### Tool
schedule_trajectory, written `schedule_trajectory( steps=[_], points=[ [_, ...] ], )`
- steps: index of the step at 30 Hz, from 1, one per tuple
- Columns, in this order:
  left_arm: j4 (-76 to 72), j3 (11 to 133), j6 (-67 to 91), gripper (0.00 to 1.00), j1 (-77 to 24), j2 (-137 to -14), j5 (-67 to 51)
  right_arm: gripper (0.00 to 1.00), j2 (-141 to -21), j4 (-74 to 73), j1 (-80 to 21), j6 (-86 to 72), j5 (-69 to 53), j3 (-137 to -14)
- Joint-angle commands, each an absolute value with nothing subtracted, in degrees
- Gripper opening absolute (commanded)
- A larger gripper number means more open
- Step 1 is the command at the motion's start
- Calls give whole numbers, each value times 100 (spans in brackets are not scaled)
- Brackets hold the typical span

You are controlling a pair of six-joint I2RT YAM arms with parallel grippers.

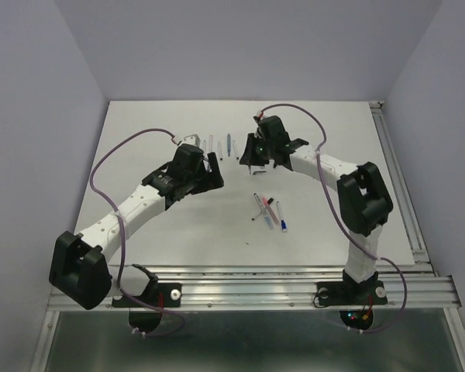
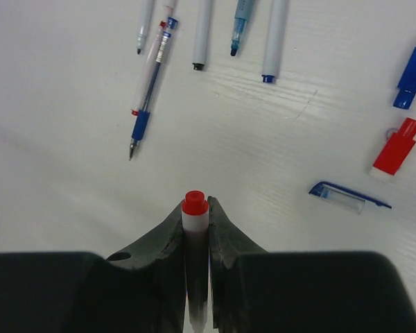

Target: Open the pen caps

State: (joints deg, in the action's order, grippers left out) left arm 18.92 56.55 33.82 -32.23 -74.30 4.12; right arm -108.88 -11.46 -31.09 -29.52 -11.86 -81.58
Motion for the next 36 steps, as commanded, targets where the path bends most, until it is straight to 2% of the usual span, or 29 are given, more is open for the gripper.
schedule_trajectory(
  steps=[1, 8, 14, 19, 25, 29, 31, 32, 33, 34, 35, 36],
  points=[
    [1793, 5476, 3630, 99, -3155, -6979, 633, 19, -11626, -1476, -3296, -2620, -967, -9288],
    [1749, 5484, 3551, 99, -3120, -7128, 484, 23, -12822, -2046, -3428, -2566, -704, -10668],
    [1749, 5484, 3498, 99, -3111, -7172, 457, 26, -13297, -2294, -3489, -2637, -414, -11056],
    [1758, 5475, 3472, 99, -3094, -7146, 466, 23, -13333, -2303, -3524, -2672, -229, -11074],
    [1784, 5476, 3454, 99, -3076, -7102, 466, 27, -13123, -2303, -3533, -2646, -255, -10987],
    [1758, 5484, 3445, 99, -3076, -7119, 448, 30, -12333, -2074, -3551, -2488, -439, -10426],
    [1749, 5484, 3445, 99, -3076, -7128, 413, 36, -11859, -1733, -3560, -2409, -492, -9943],
    [1749, 5484, 3445, 99, -3076, -7119, 413, 36, -11622, -1383, -3560, -2373, -518, -9244],
    [1732, 5467, 3445, 99, -3076, -7119, 413, 46, -11045, -1223, -3560, -2312, -553, -8498],
    [1731, 5458, 3445, 99, -3067, -7110, 404, 54, -10787, -1074, -3560, -2277, -589, -8490],
    [1723, 5449, 3445, 99, -3067, -7119, 396, 60, -10497, -942, -3560, -2242, -606, -7846],
    [1714, 5441, 3445, 99, -3067, -7128, 387, 75, -10033, -793, -3560, -2163, -624, -7501]
  ],
)
